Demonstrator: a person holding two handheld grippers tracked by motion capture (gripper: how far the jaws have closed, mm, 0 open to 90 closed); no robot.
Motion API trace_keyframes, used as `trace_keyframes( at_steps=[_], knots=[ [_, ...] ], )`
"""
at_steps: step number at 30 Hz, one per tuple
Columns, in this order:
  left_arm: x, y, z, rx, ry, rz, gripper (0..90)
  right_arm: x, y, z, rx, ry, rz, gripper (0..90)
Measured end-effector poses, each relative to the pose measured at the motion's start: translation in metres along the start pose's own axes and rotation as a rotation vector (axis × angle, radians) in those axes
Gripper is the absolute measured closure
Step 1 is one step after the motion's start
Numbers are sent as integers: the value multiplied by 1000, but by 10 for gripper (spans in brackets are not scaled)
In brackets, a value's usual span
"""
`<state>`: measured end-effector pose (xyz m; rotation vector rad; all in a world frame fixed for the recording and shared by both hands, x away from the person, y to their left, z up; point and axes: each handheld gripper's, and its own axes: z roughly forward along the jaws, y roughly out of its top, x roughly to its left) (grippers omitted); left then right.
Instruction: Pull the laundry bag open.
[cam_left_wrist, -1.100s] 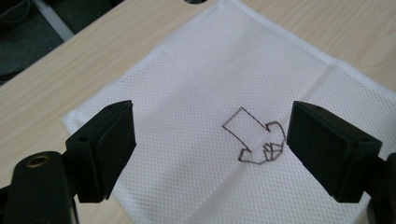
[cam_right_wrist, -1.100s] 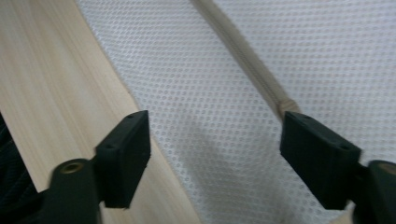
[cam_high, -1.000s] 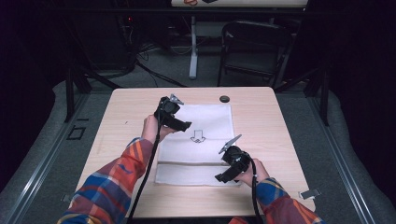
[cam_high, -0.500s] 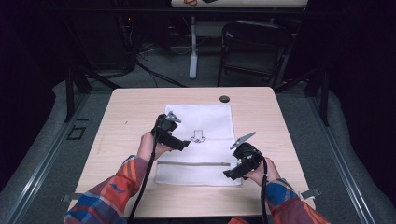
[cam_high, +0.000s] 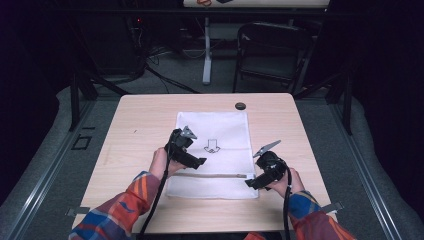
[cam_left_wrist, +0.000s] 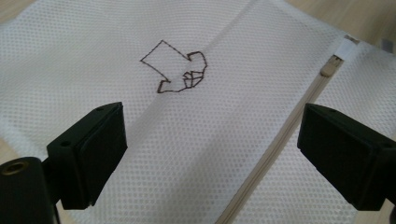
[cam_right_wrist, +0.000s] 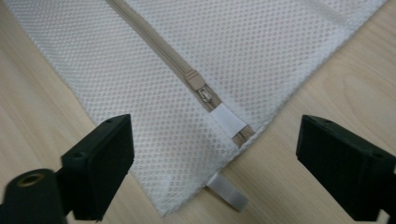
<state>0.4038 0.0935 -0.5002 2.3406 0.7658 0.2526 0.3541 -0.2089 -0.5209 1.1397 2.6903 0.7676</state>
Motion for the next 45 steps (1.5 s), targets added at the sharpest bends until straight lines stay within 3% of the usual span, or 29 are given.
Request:
trace_keyframes(
  at_steps=[9, 13, 15, 19, 24, 30, 37, 45],
  knots=[
    [-18, 6, 20, -3, -50, 47, 120, -7, -1, -1, -29, -28, 23, 279],
    [-27, 11, 30, -4, -74, 84, 153, -7, -1, 1, -38, -29, 21, 439],
    [-31, 13, 35, -4, -100, 104, 176, -8, -1, 1, -36, -33, 24, 577],
    [-41, 17, 47, -13, -156, 130, 261, -11, -2, 8, -35, -18, 34, 768],
    [-54, 22, 61, -16, -214, 173, 399, -10, 2, 22, 3, -11, 17, 900],
    [-69, 26, 82, 26, -260, 231, 510, -9, -1, 34, 45, -20, -3, 900],
    [-78, 25, 104, 58, -294, 266, 642, -10, -4, 38, 26, -1, 14, 900],
    [-82, 27, 111, 56, -273, 281, 800, -10, -3, 38, 34, -9, 7, 900]
  ],
)
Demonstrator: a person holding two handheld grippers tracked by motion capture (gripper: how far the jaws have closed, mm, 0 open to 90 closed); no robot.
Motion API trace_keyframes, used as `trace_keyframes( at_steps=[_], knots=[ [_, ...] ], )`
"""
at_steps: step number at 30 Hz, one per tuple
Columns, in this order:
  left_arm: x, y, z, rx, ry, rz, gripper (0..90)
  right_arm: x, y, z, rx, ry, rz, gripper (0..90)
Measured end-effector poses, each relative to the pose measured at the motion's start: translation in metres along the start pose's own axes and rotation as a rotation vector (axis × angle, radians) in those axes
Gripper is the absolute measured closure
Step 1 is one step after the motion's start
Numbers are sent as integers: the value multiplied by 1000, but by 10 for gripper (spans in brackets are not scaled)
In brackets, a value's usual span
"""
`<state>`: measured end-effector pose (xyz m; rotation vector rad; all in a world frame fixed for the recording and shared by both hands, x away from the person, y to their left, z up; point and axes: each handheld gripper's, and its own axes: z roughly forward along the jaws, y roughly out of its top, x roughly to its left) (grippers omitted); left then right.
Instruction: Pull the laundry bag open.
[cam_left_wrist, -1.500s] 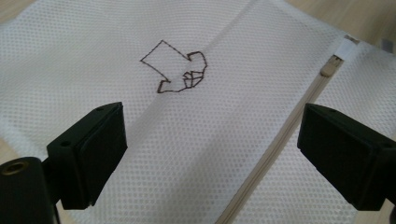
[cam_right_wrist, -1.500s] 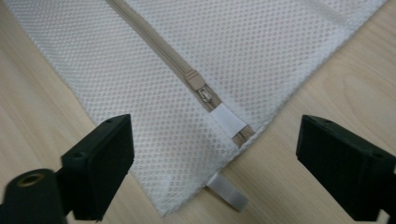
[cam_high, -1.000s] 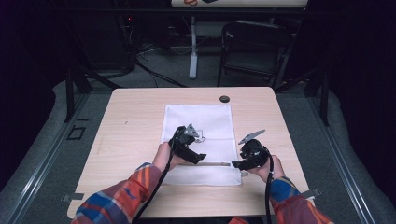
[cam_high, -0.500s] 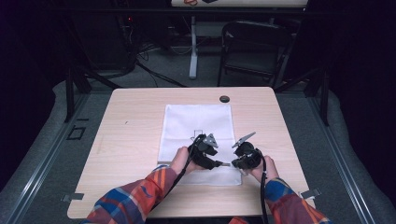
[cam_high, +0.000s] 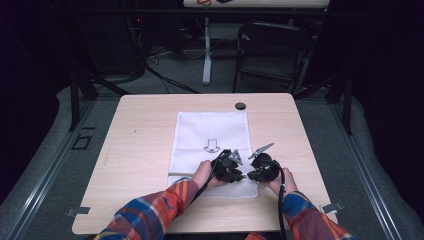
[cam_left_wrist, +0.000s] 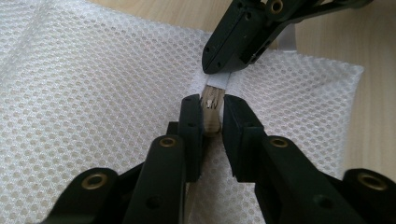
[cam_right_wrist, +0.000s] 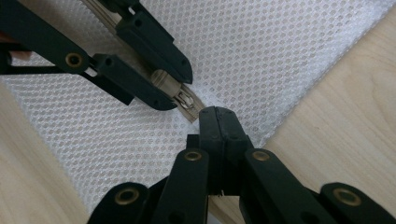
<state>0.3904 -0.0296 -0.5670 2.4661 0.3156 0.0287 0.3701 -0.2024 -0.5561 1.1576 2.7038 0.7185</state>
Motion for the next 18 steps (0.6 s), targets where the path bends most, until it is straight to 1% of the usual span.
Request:
trace_keyframes(
  at_steps=[2, 3, 4, 7, 9, 12, 13, 14, 15, 16, 17, 18],
  knots=[
    [-1, 0, 0, 2, -1, -1, 810, 0, 0, 1, -9, 8, 17, 900],
    [-1, 1, 0, 1, 5, 5, 813, 0, 1, 1, -4, 13, 20, 900],
    [-1, 1, 0, 2, 5, 3, 814, -1, 1, 1, 1, 15, 18, 900],
    [0, 0, -2, 7, -1, -2, 817, -2, 1, 0, 10, 4, 26, 900],
    [1, -1, -3, 2, -3, -9, 818, -1, 0, 1, -15, 20, 50, 900],
    [1, -2, -3, -5, -4, -16, 820, -2, 0, 1, -6, 17, 48, 900],
    [1, -2, -3, -6, -7, -19, 820, -1, 0, 1, -14, 15, 52, 900],
    [2, -3, -4, -3, -7, -18, 820, -2, 0, 1, 1, 7, 39, 900],
    [2, -3, -4, -6, -11, -26, 820, -1, 0, 2, -12, 10, 51, 900],
    [2, -4, -4, -7, -7, -23, 820, -2, 1, 0, 6, 10, 40, 900],
    [2, -4, -4, -19, -9, -20, 821, -2, 1, 1, -3, 22, 50, 900],
    [1, -4, -4, -14, -2, -22, 820, -2, 0, 1, -2, 13, 47, 900]
  ],
)
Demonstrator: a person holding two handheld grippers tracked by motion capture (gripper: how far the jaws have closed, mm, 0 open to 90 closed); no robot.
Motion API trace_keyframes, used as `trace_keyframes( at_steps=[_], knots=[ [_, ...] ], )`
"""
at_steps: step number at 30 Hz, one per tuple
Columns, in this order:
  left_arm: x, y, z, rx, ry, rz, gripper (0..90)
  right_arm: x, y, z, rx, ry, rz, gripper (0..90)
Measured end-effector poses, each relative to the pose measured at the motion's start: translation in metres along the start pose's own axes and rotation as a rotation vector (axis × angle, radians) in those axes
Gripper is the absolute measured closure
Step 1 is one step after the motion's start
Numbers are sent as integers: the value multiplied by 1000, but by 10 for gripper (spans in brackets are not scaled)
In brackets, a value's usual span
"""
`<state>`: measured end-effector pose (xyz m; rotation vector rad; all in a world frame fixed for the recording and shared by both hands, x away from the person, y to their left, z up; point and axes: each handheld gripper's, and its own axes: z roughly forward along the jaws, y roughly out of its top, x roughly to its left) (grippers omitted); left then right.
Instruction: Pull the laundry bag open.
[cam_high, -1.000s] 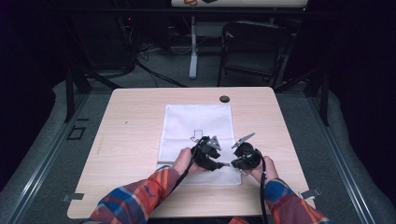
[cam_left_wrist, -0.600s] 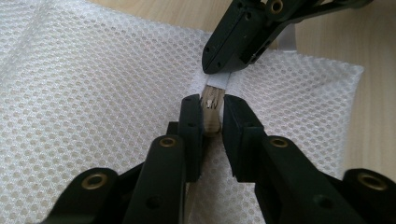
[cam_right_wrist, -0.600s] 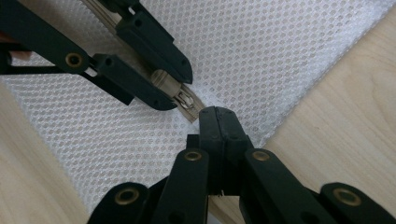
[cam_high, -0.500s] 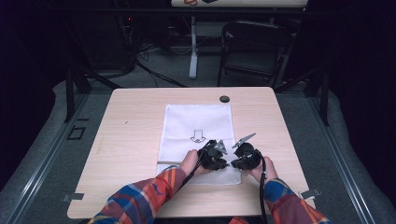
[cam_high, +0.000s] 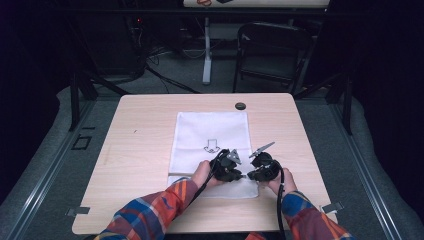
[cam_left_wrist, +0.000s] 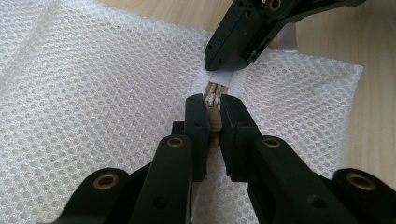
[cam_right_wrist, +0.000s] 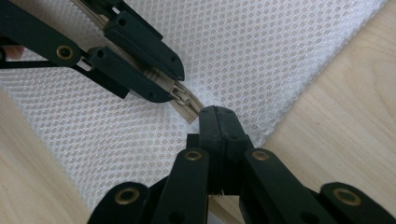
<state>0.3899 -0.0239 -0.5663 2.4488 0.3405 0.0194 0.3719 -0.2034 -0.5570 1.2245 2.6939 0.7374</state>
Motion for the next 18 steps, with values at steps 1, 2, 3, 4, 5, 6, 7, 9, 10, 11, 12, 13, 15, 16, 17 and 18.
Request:
trace_keyframes(
  at_steps=[1, 2, 3, 4, 5, 6, 7, 9, 10, 11, 12, 13, 15, 16, 17, 18],
  knots=[
    [0, 0, 0, 1, 1, 4, 821, 0, 0, 0, 0, 1, -1, 900],
    [0, -1, 0, 1, 9, 9, 821, 0, 0, 0, -5, -3, 6, 900],
    [0, -2, -1, -1, 7, 2, 821, 0, 0, 0, -5, -3, 6, 900],
    [2, -4, -3, 7, 5, -1, 821, 0, 0, 0, -7, 3, 8, 900],
    [5, -7, -5, -3, 5, -11, 821, 0, 0, 1, -9, 3, 11, 900],
    [7, -9, -8, 5, -1, -19, 821, 0, 1, 0, 6, 0, 1, 900],
    [8, -10, -9, -2, -8, -23, 821, 0, 1, 0, 10, -6, -6, 900],
    [7, -11, -10, 8, 3, -24, 820, 2, 1, 1, 0, -11, 6, 900],
    [6, -11, -9, 6, 7, -18, 819, 3, 1, 2, -10, -6, 9, 900],
    [6, -10, -10, 11, 9, -17, 818, 2, 1, 1, 3, -9, -1, 900],
    [6, -11, -10, 11, 3, -23, 818, 3, 1, 1, -10, -9, 9, 900],
    [7, -11, -10, 0, -6, -32, 818, 3, 1, 1, -4, -9, 7, 900],
    [7, -11, -9, 0, -2, -31, 817, 2, 1, 0, 9, -11, -13, 900],
    [7, -11, -9, 4, -2, -31, 817, 2, 1, 0, 5, -5, -12, 900],
    [7, -12, -9, 4, -2, -31, 817, 1, 2, -1, 15, -15, -30, 900],
    [7, -12, -9, -2, -5, -35, 817, 2, 2, 0, 8, -14, -25, 900]
  ],
)
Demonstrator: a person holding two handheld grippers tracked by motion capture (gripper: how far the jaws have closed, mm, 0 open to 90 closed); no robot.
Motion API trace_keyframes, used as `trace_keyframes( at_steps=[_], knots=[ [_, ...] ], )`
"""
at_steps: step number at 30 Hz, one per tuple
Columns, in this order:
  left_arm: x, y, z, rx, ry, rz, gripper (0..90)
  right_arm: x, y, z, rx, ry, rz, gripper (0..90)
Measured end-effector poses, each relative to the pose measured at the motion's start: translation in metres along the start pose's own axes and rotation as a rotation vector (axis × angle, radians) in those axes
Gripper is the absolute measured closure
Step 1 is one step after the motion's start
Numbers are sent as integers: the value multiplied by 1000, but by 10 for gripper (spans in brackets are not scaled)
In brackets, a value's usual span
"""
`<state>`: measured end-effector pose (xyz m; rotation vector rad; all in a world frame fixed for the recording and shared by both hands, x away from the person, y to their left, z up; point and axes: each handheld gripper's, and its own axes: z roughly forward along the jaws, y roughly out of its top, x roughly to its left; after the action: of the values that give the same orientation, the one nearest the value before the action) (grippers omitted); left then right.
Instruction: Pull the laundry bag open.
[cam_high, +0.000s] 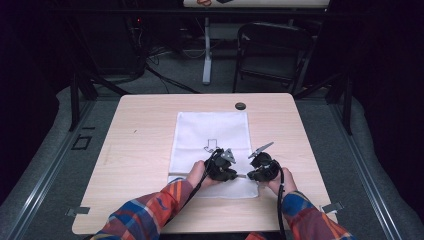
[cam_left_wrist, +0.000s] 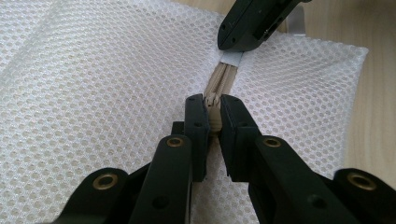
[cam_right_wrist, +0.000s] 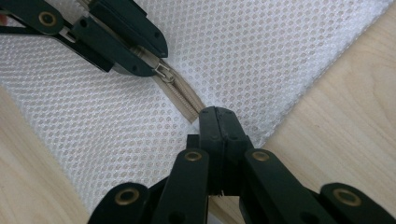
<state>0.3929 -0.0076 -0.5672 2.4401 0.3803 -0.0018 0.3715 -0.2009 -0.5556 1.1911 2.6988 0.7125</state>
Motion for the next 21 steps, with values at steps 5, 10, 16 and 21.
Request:
trace_keyframes(
  at_steps=[5, 10, 16, 21],
  knots=[
    [-1, -1, 0, 0, 4, 1, 816, 8, 7, -1, -49, -6, -30, 900],
    [-2, -1, 0, 0, 15, 4, 817, 11, 10, 8, -30, 0, -36, 900],
    [-5, -1, 0, -5, 26, 13, 819, 9, 7, 9, -50, 7, -32, 900],
    [-4, -3, -2, -7, 25, 12, 820, 10, 7, 9, -49, 6, -39, 900]
  ],
)
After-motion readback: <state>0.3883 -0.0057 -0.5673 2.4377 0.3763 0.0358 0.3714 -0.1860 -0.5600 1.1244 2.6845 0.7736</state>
